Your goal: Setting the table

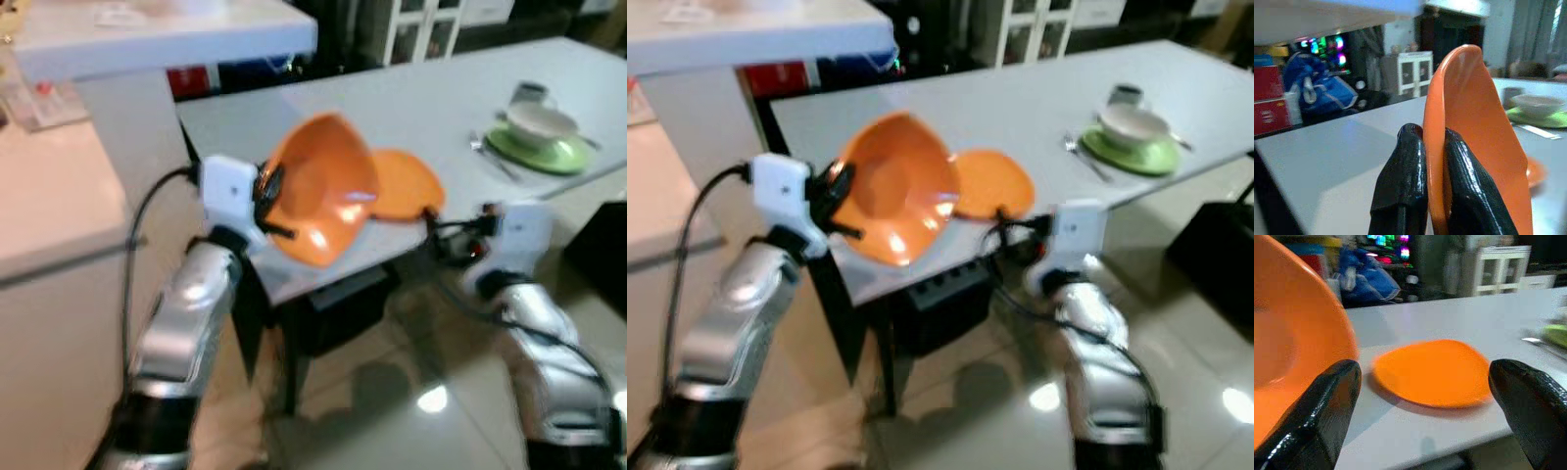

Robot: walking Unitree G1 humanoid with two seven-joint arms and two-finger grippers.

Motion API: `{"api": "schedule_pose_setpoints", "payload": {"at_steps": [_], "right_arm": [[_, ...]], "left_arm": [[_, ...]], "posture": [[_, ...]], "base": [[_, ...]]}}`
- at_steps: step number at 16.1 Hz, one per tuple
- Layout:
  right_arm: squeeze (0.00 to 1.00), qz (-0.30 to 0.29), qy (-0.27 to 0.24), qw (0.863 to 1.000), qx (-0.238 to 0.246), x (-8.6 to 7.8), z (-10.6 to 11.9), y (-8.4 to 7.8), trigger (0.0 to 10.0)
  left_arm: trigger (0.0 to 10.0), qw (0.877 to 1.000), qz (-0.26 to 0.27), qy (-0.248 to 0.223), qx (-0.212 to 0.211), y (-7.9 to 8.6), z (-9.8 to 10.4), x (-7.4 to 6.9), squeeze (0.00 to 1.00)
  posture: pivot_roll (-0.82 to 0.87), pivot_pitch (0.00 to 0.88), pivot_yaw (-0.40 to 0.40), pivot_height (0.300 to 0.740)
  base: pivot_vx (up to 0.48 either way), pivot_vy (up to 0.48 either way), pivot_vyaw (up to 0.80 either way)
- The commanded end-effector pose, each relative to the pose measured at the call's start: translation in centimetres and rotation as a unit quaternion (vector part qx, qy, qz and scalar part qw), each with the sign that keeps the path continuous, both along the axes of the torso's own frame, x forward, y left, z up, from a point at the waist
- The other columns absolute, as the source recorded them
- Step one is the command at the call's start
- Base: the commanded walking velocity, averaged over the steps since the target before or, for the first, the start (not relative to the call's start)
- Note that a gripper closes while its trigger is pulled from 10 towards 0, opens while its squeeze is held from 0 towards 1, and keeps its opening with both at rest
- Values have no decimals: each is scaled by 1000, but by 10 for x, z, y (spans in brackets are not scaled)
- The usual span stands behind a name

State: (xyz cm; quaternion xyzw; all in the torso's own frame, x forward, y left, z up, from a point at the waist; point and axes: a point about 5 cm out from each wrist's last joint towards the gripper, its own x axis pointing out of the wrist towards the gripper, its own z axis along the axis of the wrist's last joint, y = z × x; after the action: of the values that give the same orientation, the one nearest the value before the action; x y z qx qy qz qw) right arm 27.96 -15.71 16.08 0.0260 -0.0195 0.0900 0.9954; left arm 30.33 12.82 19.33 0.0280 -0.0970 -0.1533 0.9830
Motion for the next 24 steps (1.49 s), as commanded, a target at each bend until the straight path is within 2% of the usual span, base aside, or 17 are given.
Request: {"api": "schedule_pose_setpoints", "payload": {"at_steps": [1,3,8,9,15,17,18,21,23,24], "right_arm": [[0,-10,-10,1000,-4,-1,5,-8,10000],[0,-7,-13,1000,-3,-2,5,-8,10000],[0,15,-21,1000,5,-4,8,-4,10000],[0,26,-24,999,9,-5,9,-2,10000],[0,35,-22,999,7,-7,9,-1,10000],[0,38,-21,999,7,-7,9,-1,10000],[0,42,-20,999,7,-7,10,-1,10000],[0,59,-16,998,2,-8,11,3,10000],[0,65,-16,998,2,-7,13,4,10000],[0,71,-15,997,1,-8,13,5,10000]], "left_arm": [[10000,999,-15,-28,-4,-8,12,-1,0],[10000,999,-15,-27,-11,-8,12,-2,0],[10000,998,2,-21,-66,-1,15,-3,0],[10000,996,9,-24,-88,2,16,-4,0],[10000,994,-1,21,-107,-2,6,-1,0],[10000,992,38,50,-111,5,0,6,0],[10000,988,43,61,-132,7,-2,11,0],[10000,966,48,110,-228,5,-7,34,0],[10000,959,40,118,-255,0,-4,50,0],[10000,958,40,121,-255,-4,-2,58,0]], "posture": [[30,0,-13,740],[27,0,-15,740],[24,0,-17,740],[24,0,-17,740],[16,0,-18,740],[16,0,-18,740],[13,0,-22,740],[8,0,-27,740],[8,0,-27,740],[2,0,-27,740]], "base": [[412,0,0],[411,0,0],[408,0,0],[0,0,0],[0,0,0],[0,0,0],[0,0,0],[0,0,0],[0,0,0],[0,0,0]]}}
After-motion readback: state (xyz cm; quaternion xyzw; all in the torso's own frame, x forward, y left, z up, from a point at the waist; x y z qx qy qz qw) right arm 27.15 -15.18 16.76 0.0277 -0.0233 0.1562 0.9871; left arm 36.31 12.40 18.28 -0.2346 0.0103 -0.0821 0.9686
